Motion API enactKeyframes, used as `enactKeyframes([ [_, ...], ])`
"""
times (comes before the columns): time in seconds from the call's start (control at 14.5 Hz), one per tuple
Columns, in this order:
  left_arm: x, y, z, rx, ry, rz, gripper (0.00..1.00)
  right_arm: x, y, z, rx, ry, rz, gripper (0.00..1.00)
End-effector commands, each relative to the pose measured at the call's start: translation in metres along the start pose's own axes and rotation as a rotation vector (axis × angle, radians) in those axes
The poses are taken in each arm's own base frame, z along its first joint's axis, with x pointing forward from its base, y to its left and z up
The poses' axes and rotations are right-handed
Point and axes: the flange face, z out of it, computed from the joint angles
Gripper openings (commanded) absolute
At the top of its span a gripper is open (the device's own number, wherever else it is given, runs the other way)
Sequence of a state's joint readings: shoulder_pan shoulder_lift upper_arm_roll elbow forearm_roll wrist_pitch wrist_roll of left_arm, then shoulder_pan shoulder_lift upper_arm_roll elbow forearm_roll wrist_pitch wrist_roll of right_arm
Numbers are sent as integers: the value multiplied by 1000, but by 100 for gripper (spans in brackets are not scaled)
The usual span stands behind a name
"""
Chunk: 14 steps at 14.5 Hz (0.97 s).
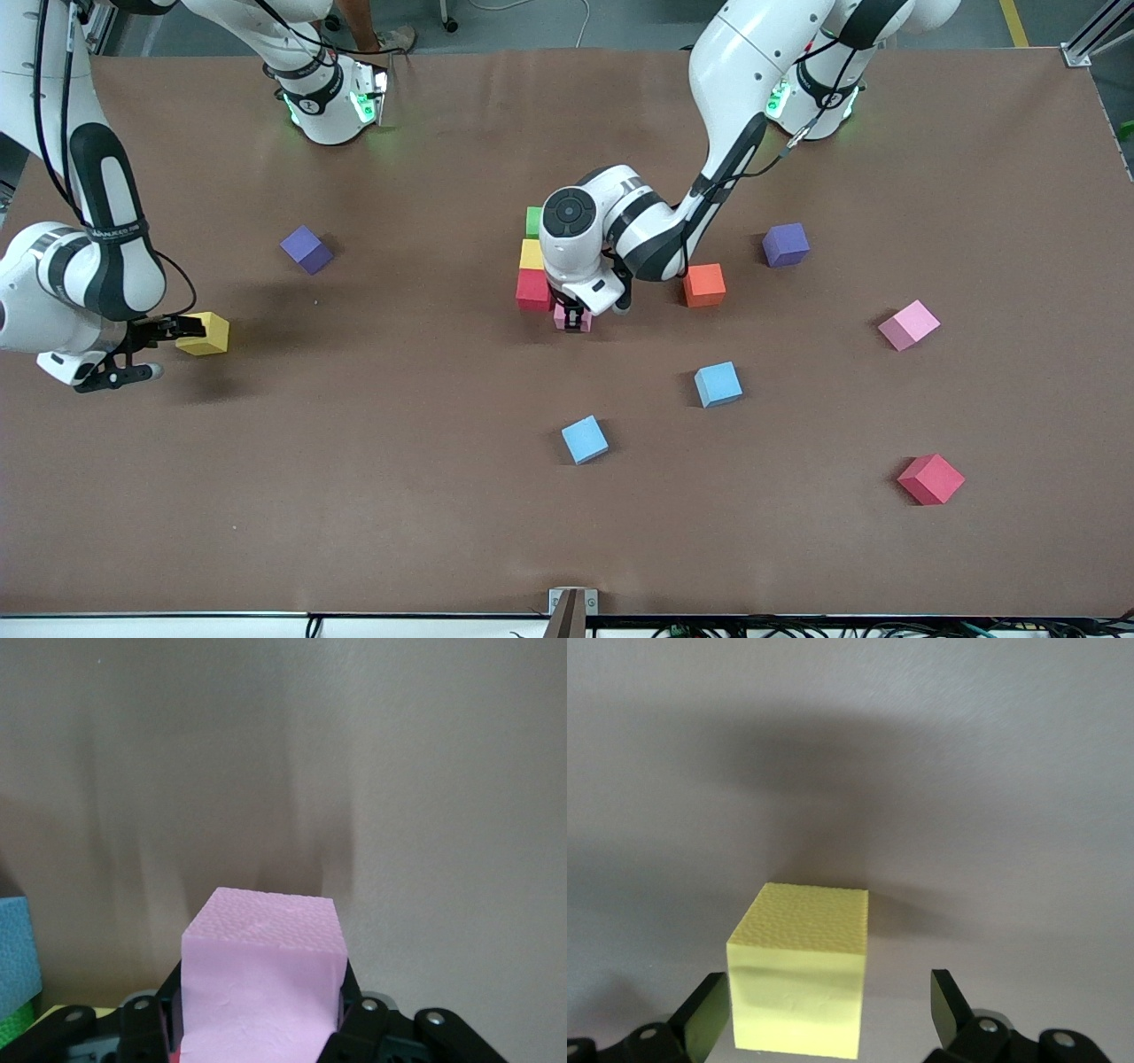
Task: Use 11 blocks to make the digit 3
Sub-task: 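Grasp the yellow block with the right gripper while the left gripper withdraws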
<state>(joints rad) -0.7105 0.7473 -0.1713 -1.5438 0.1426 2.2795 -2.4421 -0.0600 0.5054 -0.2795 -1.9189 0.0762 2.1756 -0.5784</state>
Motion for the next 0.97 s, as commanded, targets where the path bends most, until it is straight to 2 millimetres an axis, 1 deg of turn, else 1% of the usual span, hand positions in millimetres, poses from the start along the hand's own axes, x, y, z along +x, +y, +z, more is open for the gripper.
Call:
enactKeyframes([
  [0.0, -4, -12, -9, -17, 3, -19, 26, -5, -5, -4, 17, 16, -10, 100],
  [0.14, -6, -14, -8, -16, 4, -27, 26, -5, -4, -1, 16, 16, -10, 100],
  [0.35, -7, -16, -3, -12, 6, -53, 26, 0, -3, 9, -1, 33, -4, 100],
  [0.55, -8, -26, 7, -9, 5, -69, 26, -1, -5, 16, 8, 27, 1, 100],
  [0.76, -11, -32, 10, -11, 1, -66, 26, -1, -8, 20, 10, 20, -1, 99],
  [0.83, -11, -35, 12, -8, 4, -64, 26, -1, -8, 20, 10, 20, 0, 91],
  [0.9, -11, -36, 12, -9, 3, -60, 26, -1, -8, 20, 9, 21, 0, 71],
])
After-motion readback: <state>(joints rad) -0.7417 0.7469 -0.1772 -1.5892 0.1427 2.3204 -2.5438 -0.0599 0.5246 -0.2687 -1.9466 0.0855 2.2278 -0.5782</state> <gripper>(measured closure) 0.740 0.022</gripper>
